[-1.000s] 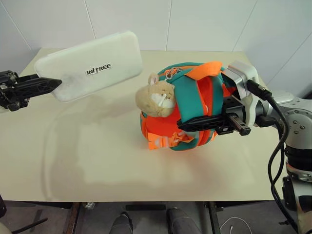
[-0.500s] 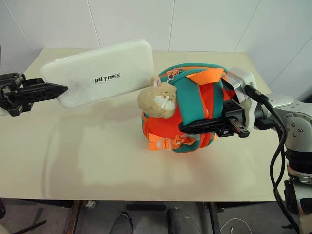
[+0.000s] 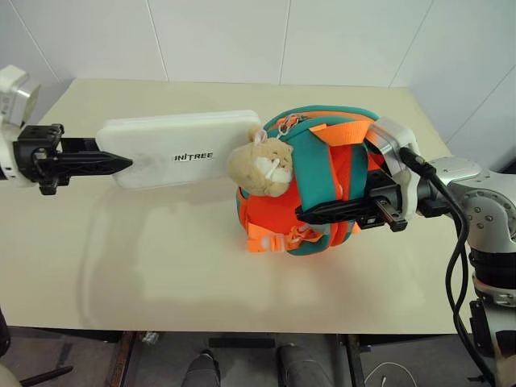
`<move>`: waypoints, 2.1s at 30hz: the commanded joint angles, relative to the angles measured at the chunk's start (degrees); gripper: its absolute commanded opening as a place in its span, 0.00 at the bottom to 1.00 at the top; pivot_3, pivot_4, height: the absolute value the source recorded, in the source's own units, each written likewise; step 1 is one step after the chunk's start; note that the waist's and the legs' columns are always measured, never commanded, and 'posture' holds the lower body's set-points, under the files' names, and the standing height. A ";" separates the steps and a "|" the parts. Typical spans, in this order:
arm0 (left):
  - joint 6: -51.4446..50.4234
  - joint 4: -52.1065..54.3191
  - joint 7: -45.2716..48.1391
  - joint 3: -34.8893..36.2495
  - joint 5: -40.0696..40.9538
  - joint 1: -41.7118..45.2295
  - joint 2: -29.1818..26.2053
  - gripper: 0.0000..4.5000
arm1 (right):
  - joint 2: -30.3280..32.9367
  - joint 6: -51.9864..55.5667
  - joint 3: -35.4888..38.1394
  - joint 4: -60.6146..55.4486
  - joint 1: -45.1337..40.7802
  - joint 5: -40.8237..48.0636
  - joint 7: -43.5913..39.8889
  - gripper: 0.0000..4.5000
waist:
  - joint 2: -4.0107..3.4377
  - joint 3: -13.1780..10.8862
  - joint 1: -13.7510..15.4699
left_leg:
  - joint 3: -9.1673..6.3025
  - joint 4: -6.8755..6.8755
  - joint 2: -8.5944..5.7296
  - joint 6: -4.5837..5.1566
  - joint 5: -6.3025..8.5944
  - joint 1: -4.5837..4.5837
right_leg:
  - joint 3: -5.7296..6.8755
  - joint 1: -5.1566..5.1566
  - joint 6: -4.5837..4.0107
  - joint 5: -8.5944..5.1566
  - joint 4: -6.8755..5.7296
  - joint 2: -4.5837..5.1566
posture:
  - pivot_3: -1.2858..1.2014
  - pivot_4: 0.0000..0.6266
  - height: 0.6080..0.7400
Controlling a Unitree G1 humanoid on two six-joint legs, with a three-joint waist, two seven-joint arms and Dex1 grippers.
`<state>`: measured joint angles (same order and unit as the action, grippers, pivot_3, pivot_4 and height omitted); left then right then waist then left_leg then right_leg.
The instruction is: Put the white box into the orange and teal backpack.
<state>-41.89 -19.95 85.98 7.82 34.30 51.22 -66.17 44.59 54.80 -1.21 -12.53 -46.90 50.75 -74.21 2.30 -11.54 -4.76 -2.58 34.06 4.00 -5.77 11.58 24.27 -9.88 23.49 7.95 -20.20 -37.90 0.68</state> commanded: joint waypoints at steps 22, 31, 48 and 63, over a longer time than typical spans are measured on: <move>11.26 1.28 4.73 -18.78 -9.52 13.99 9.25 0.28 | 1.00 -6.46 -2.92 0.19 0.67 -5.03 -6.81 0.00 | 0.00 0.00 0.16 | -0.03 0.12 0.00 0.00 0.00 0.00 | 0.01 -0.06 0.02 0.00 -0.07 0.00 | 0.52 0.24 1.00; 13.76 0.19 0.00 -22.41 -16.74 17.57 19.32 0.28 | -0.50 -7.26 -3.84 0.88 0.22 -6.23 -6.73 0.00 | 0.00 0.00 0.15 | -0.04 0.15 0.00 0.00 0.00 -0.01 | 0.01 -0.07 0.02 0.00 -0.08 -0.01 | 0.52 0.24 1.00; 24.93 -14.71 -9.58 -24.28 -29.02 21.58 36.76 0.27 | -2.95 -8.66 -4.17 1.54 -0.40 -7.68 -5.69 0.00 | -0.01 0.00 0.22 | -0.11 0.94 -0.04 0.12 0.07 -0.09 | 0.01 -0.72 0.39 0.21 -0.06 -0.03 | 0.52 0.24 1.00; 28.61 -17.72 -13.84 -22.23 -31.28 22.35 39.25 1.00 | -3.25 -9.18 -4.48 1.53 -0.32 -7.69 -5.00 0.00 | -0.04 -0.02 0.34 | -0.19 0.90 -0.07 0.15 0.08 -0.07 | 0.01 -0.80 0.47 0.24 0.07 -0.03 | 0.52 0.24 1.00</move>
<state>-13.89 -37.20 73.32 -15.23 3.93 72.00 -27.28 41.74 46.35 -6.29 -9.61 -46.30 42.65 -79.07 2.26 -11.56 -4.42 -2.77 34.97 3.92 -5.62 11.67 24.20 -9.86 22.68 8.42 -19.96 -37.83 0.66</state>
